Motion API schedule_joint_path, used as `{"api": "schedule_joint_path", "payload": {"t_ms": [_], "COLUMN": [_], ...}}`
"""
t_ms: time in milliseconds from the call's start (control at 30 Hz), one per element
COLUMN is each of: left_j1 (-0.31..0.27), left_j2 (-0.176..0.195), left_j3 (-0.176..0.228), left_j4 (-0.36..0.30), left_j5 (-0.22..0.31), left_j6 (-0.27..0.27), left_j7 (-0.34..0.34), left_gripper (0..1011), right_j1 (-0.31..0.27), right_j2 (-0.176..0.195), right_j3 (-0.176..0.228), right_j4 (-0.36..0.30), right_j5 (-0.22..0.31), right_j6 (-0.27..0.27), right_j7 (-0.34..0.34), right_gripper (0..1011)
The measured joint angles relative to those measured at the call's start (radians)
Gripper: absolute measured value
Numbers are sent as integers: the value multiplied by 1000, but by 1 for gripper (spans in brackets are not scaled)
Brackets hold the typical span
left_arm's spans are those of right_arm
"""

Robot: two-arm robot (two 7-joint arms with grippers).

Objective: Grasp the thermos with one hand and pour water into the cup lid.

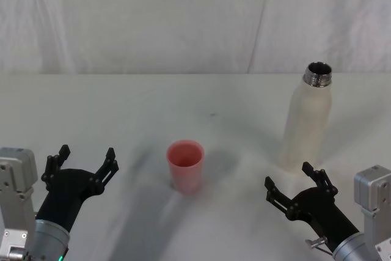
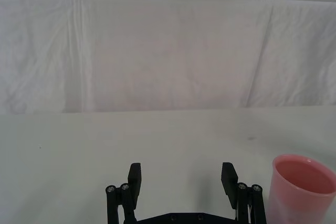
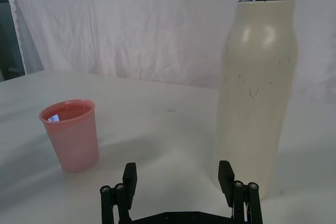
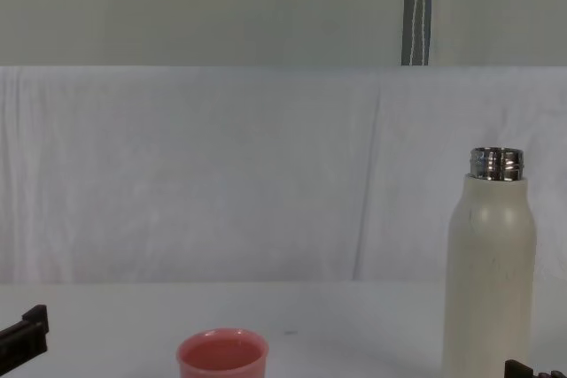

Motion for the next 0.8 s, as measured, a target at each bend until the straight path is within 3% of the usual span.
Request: {"api": "schedule_joint_path", "payload": {"t_ms": [800], "left_j1": [0], "left_j2": [0], "left_j3": [0], "left_j4": [0], "left_j5": [0], "left_j6": [0], "left_j7": [0], "left_gripper": [1001], "right_j1": [0], "right_j2": [0], "right_j3": [0], "right_j4": [0], "right_j5": [0], "right_j6": [0], "right_j7": [0], "right_gripper": [1001]}}
